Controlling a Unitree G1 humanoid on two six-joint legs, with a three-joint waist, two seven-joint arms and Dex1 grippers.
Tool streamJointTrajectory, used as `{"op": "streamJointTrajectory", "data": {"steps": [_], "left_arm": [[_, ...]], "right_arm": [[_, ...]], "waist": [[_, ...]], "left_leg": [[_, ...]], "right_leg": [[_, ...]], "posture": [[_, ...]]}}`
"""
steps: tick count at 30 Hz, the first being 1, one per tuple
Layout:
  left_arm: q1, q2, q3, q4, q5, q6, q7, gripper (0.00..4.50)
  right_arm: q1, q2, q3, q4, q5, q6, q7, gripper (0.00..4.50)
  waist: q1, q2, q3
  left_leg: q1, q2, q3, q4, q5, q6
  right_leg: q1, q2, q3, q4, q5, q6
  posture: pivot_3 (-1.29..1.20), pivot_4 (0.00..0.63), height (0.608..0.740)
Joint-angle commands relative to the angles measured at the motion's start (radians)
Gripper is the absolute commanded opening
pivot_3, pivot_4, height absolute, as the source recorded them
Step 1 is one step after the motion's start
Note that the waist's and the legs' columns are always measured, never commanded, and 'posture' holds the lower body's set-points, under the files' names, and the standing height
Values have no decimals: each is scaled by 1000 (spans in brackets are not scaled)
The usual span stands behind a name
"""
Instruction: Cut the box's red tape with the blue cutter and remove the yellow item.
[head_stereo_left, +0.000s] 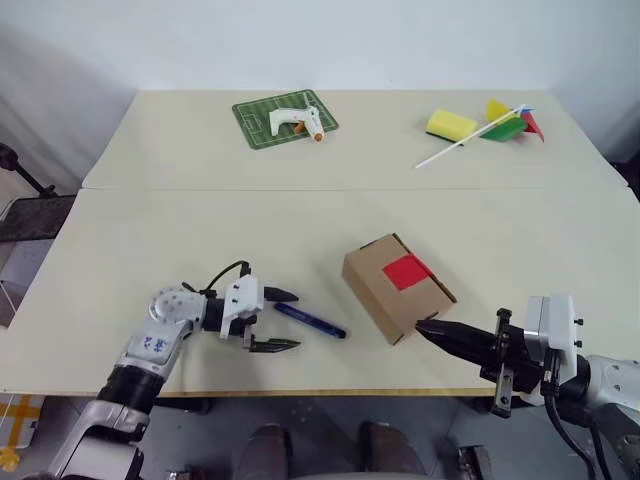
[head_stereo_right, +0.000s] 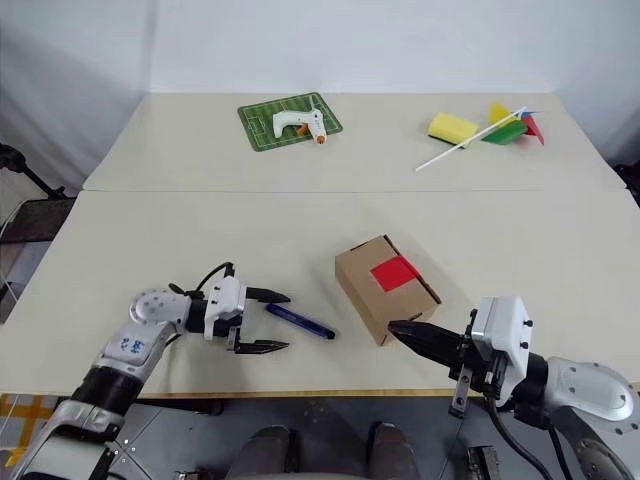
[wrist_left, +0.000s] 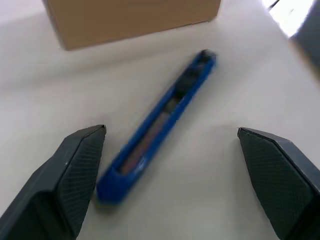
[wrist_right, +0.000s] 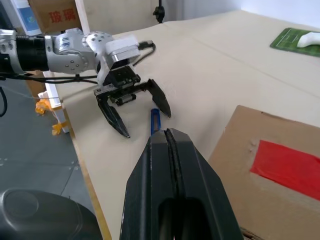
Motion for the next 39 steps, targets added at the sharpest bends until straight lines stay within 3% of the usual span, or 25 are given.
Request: {"op": "streamJointTrajectory", "data": {"steps": [1,6,13,23,26,34,39], "left_arm": [[-89,-18,-19,171,61,-60,-41,4483],[-162,-34,-26,300,79,-64,-122,4483],[-98,11,-46,233,74,-48,-263,4483],[10,-7,-24,131,68,-56,-210,4483],[23,-9,-26,125,75,-64,-206,3972],[14,-29,-26,160,95,-63,-151,1694],[7,-34,-38,186,122,-104,-124,1694]], "right_arm": [[4,-2,-19,-22,20,-5,4,0],[6,0,-21,-28,22,-4,-4,0],[12,3,-22,-28,18,-10,-6,0],[0,2,-26,-18,17,-14,2,0],[5,1,-30,-21,19,-13,4,0],[26,0,-45,-30,17,-18,5,0],[25,2,-43,-32,14,-19,2,0]], "waist": [[-1,0,0],[-3,0,0],[-8,0,0],[-3,1,-1],[-4,1,-1],[-4,1,-1],[-2,3,-2]], "left_leg": [[0,0,0,0,0,0],[0,0,0,0,0,0],[1,1,1,-1,0,0],[2,2,1,0,0,0],[2,2,1,0,0,0],[2,2,1,0,0,0],[2,2,1,0,0,0]], "right_leg": [[0,0,0,0,0,0],[0,0,0,1,0,1],[0,1,0,1,0,1],[0,1,0,1,0,1],[0,1,0,1,0,1],[0,1,0,1,0,1],[1,1,0,1,0,1]], "posture": [[0,150,740],[0,150,740],[0,150,740],[0,150,740],[0,150,740],[0,150,740],[0,150,740]]}}
